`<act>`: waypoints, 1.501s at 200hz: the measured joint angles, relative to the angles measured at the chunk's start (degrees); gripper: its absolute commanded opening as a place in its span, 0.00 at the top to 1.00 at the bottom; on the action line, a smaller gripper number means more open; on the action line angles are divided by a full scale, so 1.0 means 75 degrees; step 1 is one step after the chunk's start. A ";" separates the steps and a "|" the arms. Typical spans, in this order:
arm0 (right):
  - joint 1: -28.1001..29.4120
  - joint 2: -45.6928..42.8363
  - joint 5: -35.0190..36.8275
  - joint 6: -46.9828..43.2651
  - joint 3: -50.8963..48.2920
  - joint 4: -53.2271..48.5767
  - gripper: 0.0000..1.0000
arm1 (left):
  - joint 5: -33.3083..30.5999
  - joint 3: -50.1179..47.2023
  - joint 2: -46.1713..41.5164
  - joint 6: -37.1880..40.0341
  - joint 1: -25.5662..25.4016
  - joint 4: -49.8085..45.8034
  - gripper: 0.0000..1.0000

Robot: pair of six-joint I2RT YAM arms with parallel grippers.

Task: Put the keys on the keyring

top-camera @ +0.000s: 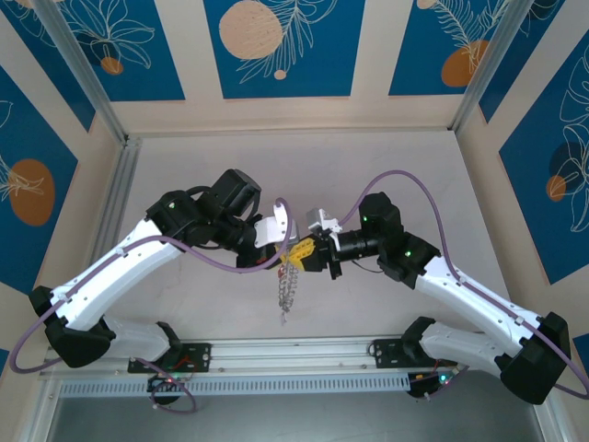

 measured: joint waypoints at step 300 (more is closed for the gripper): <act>-0.0530 -0.0938 -0.0851 0.2186 -0.1437 0.3789 1.00 | 0.1600 -0.2107 -0.1903 -0.1443 0.0481 0.3281 0.73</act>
